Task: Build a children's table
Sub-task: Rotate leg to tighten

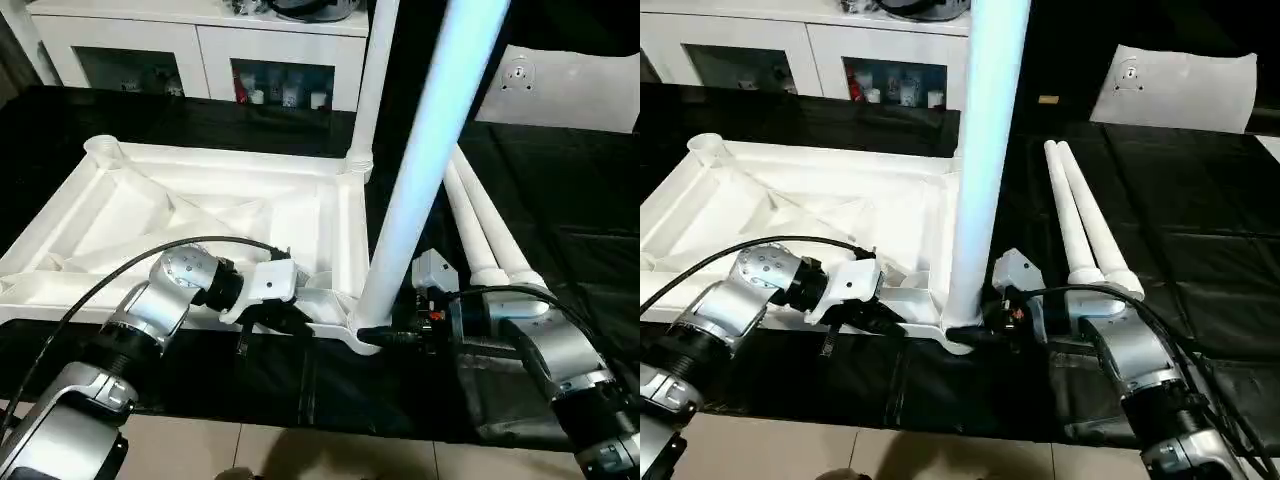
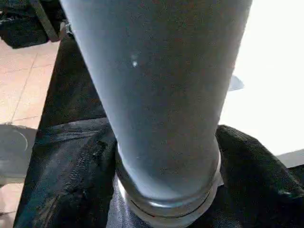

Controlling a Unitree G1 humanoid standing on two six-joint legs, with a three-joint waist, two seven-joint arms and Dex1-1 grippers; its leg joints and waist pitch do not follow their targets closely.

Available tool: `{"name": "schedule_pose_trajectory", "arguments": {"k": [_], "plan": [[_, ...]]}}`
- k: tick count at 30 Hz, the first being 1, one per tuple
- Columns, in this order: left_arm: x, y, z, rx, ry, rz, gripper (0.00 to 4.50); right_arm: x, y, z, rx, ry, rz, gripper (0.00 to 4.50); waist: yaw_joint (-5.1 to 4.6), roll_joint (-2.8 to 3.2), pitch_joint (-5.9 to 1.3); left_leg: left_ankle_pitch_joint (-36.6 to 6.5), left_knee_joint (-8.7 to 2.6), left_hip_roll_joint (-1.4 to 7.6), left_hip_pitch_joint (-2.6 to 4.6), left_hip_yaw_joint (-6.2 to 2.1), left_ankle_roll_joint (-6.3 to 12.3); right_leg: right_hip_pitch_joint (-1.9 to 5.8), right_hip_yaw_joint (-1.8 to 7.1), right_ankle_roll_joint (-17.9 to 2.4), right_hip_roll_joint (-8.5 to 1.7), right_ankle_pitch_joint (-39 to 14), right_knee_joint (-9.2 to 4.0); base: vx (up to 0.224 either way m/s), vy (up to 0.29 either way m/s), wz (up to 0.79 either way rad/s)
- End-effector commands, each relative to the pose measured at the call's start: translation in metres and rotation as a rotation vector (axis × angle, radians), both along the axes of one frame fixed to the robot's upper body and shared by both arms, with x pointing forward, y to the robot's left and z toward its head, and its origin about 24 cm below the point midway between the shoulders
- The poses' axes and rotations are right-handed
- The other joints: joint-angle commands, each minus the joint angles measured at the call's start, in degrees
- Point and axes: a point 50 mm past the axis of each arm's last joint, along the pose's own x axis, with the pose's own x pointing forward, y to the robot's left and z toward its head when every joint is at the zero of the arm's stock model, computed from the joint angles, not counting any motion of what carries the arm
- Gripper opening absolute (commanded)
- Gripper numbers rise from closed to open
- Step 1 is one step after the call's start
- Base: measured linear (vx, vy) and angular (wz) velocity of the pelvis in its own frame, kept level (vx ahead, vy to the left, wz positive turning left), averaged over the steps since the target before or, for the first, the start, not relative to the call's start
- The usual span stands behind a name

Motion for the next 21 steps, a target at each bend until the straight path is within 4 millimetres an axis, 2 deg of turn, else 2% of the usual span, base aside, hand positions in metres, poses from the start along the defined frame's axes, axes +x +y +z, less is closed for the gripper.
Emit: {"name": "schedule_pose_trajectory", "arguments": {"k": [1, 5, 9, 10, 12, 13, 14, 16, 17, 18, 19, 20, 21], "plan": [[-0.009, -0.003, -0.013, 0.096, 0.052, -0.096, 0.00, 0.002, 0.002, 0.003, -0.012, -0.027, 0.022, 2.86, -0.26, -0.16, -3.08, -5.36, -3.54, 3.19, 0.34, -0.36, 4.31, 2.88, 2.76, -16.34, -4.69, 0.27, -3.31, 0.000, 0.000, 0.00], [-0.008, -0.003, -0.013, 0.096, 0.052, -0.091, 0.00, 0.001, 0.004, 0.002, -0.006, -0.023, 0.030, 2.74, -0.24, -0.15, -3.04, -5.63, -3.55, 3.16, 0.32, -0.37, 4.10, 2.87, 2.81, -16.06, -4.71, -0.60, -3.39, 0.000, 0.000, 0.00], [-0.005, -0.009, -0.014, 0.053, 0.058, 0.001, 0.00, -0.004, 0.010, -0.004, 0.051, 0.027, -0.030, 2.72, -0.26, 0.01, -3.01, -5.39, -3.58, 3.20, 0.38, -0.36, 4.13, 2.81, 2.78, -16.29, -4.64, 0.23, -3.35, 0.000, 0.000, 0.00], [-0.002, -0.016, -0.013, 0.015, 0.053, 0.068, 0.00, -0.005, 0.015, -0.008, 0.081, 0.053, -0.103, 2.72, -0.29, 0.04, -2.77, -6.27, -3.76, 3.29, 0.46, -0.31, 3.99, 2.66, 2.85, -16.40, -4.68, -1.22, -3.58, 0.000, 0.000, 0.00], [0.001, -0.023, -0.012, -0.023, 0.052, 0.116, 0.00, -0.005, 0.019, -0.012, 0.087, 0.057, -0.154, 2.72, -0.32, -0.07, -2.45, -10.02, -4.15, 3.21, 0.64, -0.56, 2.05, 2.57, 2.83, -14.96, -4.92, -9.34, -4.38, 0.000, 0.000, 0.00], [0.005, -0.037, -0.011, -0.087, 0.050, 0.201, 0.00, -0.006, 0.028, -0.019, 0.085, 0.057, -0.245, 2.72, -0.49, -0.06, -2.34, -10.98, -4.30, 3.19, 0.66, -0.62, 1.42, 2.49, 2.85, -14.41, -4.93, -11.75, -4.58, 0.000, 0.000, 0.00], [0.006, -0.040, -0.010, -0.101, 0.050, 0.221, 0.00, -0.006, 0.030, -0.021, 0.084, 0.058, -0.269, 2.72, -0.72, -0.07, -2.10, -13.76, -4.48, 3.06, 0.81, -0.80, 0.06, 2.21, 2.84, -12.28, -4.99, -18.91, -5.34, -0.051, 0.008, -0.03], [0.007, -0.049, -0.009, -0.129, 0.050, 0.265, 0.00, -0.005, 0.036, -0.024, 0.088, 0.069, -0.325, 2.72, -0.92, 0.00, -2.09, -14.78, -4.63, 2.97, 0.68, -1.00, -0.31, 2.20, 2.82, -10.75, -5.04, -22.34, -5.62, -0.051, 0.011, -0.04], [0.009, -0.064, -0.008, -0.171, 0.049, 0.336, 0.00, -0.001, 0.048, -0.029, 0.108, 0.094, -0.434, 2.72, -1.38, 0.01, -1.94, -16.00, -4.84, 3.03, 0.68, -1.07, -0.79, 1.89, 2.82, -9.97, -4.89, -23.95, -5.81, 0.000, 0.000, 0.00], [0.010, -0.066, -0.008, -0.176, 0.049, 0.345, 0.00, -0.001, 0.049, -0.030, 0.111, 0.098, -0.449, 2.72, -1.70, -0.04, -1.90, -17.50, -4.85, 2.96, 0.89, -1.24, -1.23, 1.51, 2.82, -9.42, -4.95, -25.98, -6.05, 0.000, 0.000, 0.00], [0.011, -0.074, -0.007, -0.195, 0.044, 0.393, 0.00, 0.002, 0.057, -0.031, 0.129, 0.113, -0.522, 2.72, -1.81, 0.04, -1.99, -17.65, -4.83, 2.90, 0.89, -1.37, -1.31, 1.59, 2.79, -9.17, -5.00, -26.39, -6.09, 0.000, 0.000, 0.00], [0.014, -0.085, -0.006, -0.212, 0.036, 0.461, 0.00, 0.008, 0.071, -0.032, 0.138, 0.120, -0.623, 2.71, -2.27, 0.07, -2.02, -17.59, -4.95, 2.85, 0.57, -1.46, -1.61, 1.49, 2.86, -8.73, -4.98, -26.21, -6.09, 0.000, 0.000, 0.00], [0.016, -0.089, -0.006, -0.216, 0.028, 0.499, 0.00, 0.011, 0.077, -0.032, 0.136, 0.121, -0.663, 2.71, -2.27, 0.07, -2.02, -17.59, -4.95, 2.85, 0.57, -1.46, -1.61, 1.49, 2.86, -8.73, -4.98, -26.21, -6.09, 0.000, 0.000, 0.00]]}}
